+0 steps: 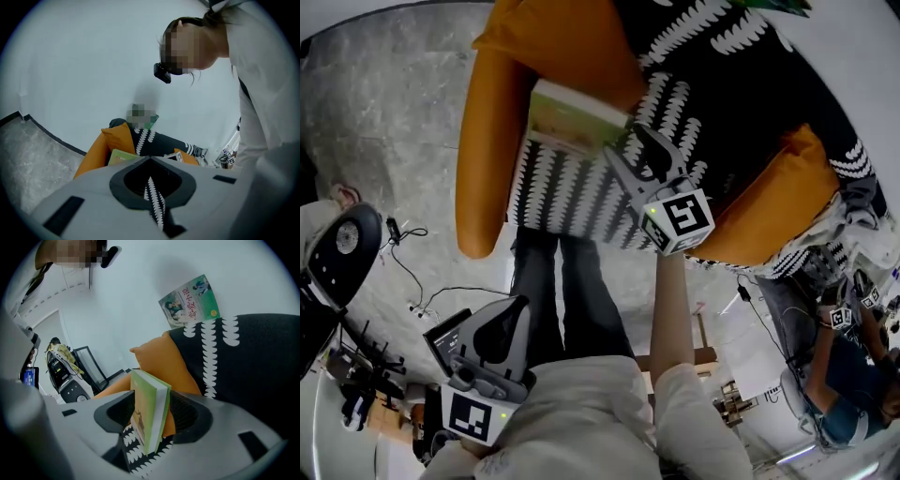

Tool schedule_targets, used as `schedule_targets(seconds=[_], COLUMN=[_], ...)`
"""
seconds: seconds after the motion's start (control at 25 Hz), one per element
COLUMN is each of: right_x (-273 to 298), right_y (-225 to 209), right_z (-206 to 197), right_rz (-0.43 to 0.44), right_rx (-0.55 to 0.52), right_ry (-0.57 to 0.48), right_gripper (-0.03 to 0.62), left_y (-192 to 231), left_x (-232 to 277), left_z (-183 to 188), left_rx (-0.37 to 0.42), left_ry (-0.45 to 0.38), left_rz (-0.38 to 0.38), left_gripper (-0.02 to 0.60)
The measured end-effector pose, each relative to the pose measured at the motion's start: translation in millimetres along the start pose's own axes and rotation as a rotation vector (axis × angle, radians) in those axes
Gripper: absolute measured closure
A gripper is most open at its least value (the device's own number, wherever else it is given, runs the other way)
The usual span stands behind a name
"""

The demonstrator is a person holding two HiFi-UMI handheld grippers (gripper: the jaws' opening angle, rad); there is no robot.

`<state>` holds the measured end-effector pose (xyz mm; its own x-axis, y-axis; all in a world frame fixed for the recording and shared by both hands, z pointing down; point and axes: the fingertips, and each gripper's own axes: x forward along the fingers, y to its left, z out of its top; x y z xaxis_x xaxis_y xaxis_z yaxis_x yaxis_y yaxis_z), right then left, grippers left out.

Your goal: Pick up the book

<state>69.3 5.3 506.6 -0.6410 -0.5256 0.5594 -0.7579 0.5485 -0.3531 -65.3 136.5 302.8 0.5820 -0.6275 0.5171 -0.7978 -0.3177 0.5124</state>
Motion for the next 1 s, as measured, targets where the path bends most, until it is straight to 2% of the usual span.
schedule_targets(seconds=[0.16, 0.48, 0.76, 0.92, 1.0], right_x=[15, 32, 54, 63, 66], right_y=[-9, -6, 26, 29, 30], right_z=[-5, -4, -14, -20, -19], right_rz=[0.011, 0.106, 0.230, 0.209, 0.193], right_rx=[-0.014, -0.029, -0.040, -0.011, 0.006], right_ry=[0.003, -0.006, 0.033, 0.038, 0.023], right_gripper=[0.365, 0.365, 0.372, 0.431, 0.436], left_y=[1, 3, 4, 5, 6], left_x=[8, 17, 22, 24, 23], left_z=[-8, -10, -8, -5, -7], left_rx=[-0.032, -0.057, -0.065, -0.063, -0.063], left_ry=[0.015, 0.034, 0.033, 0.034, 0.035], left_rz=[-0.012, -0.010, -0.005, -0.006, -0.003], left_gripper=[0.572, 0.572, 0.572, 0.573, 0.572])
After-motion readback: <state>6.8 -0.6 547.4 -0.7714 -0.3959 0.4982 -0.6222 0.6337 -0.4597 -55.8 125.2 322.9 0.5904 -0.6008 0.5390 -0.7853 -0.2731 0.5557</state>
